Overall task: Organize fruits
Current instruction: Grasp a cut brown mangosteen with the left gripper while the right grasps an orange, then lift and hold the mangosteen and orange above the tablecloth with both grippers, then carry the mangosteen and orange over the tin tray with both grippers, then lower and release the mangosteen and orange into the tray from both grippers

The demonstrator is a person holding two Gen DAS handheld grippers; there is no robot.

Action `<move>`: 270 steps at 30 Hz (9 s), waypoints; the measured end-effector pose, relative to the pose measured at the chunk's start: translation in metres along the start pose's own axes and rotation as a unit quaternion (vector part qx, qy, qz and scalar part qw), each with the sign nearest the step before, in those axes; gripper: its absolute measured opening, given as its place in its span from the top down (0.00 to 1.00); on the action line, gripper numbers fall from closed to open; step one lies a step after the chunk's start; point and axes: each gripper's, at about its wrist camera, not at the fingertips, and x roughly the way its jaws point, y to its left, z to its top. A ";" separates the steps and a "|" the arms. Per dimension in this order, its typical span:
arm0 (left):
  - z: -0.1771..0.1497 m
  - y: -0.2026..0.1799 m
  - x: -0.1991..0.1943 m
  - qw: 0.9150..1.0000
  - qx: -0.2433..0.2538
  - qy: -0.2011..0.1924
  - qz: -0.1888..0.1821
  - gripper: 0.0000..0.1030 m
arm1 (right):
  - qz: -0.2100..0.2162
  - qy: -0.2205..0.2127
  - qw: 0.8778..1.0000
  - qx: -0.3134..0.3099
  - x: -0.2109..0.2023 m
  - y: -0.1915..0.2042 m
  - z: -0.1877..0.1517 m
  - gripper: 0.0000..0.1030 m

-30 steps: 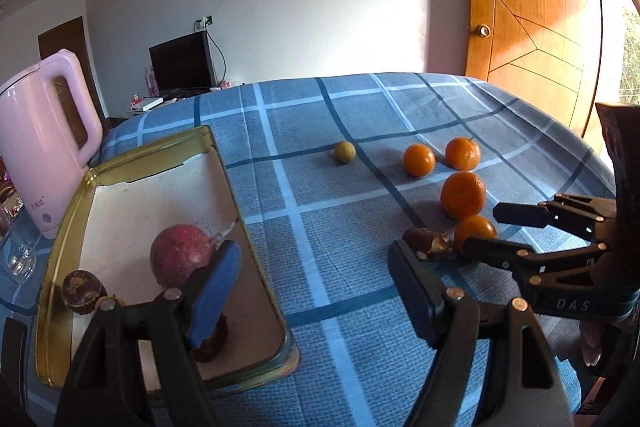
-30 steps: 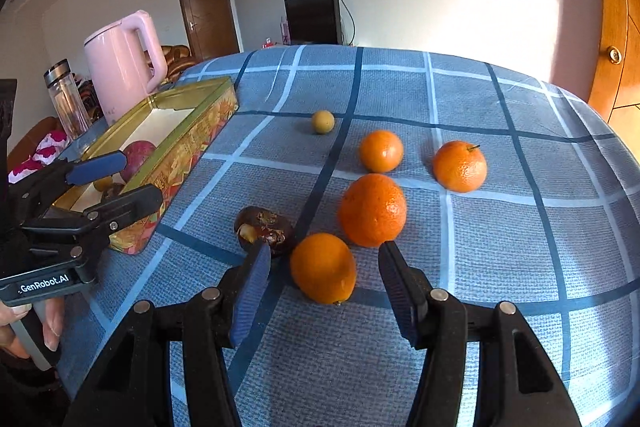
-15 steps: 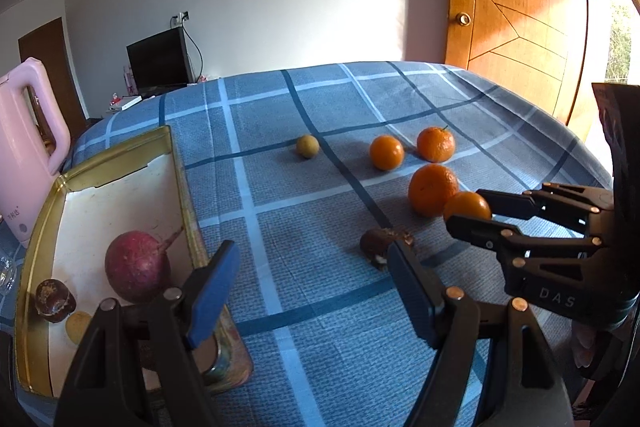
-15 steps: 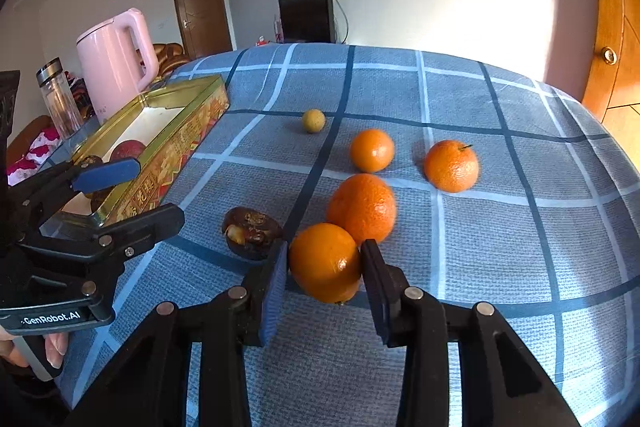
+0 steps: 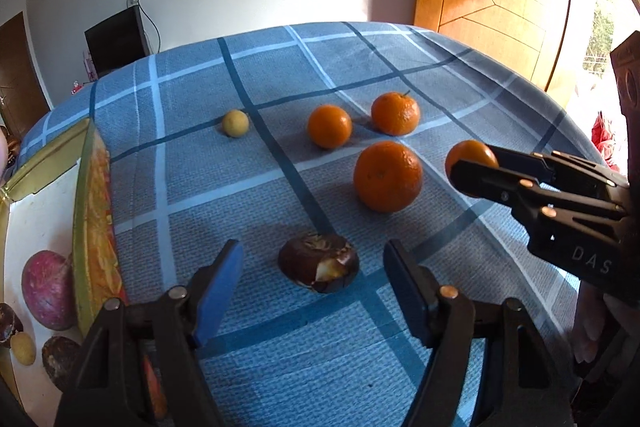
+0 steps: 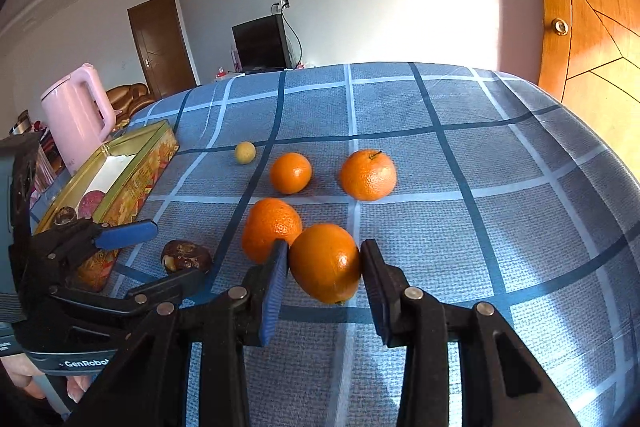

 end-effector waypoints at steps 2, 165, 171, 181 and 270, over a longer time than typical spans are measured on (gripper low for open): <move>0.000 0.000 0.002 1.000 0.000 0.006 -0.011 0.54 | 0.002 0.002 1.000 -0.001 0.001 0.000 0.000 0.62; -0.033 0.009 -0.098 0.960 -0.032 -0.263 0.093 0.58 | 0.092 -0.192 0.971 -0.112 -0.074 0.036 -0.019 0.62; -0.034 0.015 -0.100 0.960 -0.035 -0.259 0.095 0.58 | 0.096 -0.187 0.971 -0.117 -0.071 0.042 -0.017 0.62; -0.038 0.033 -0.104 0.960 -0.052 -0.253 0.105 0.58 | 0.112 -0.181 0.968 -0.136 -0.067 0.061 -0.010 0.62; -0.084 0.203 -0.109 0.958 -0.170 -0.086 0.217 0.58 | 0.239 -0.050 0.922 -0.299 0.046 0.261 0.007 0.62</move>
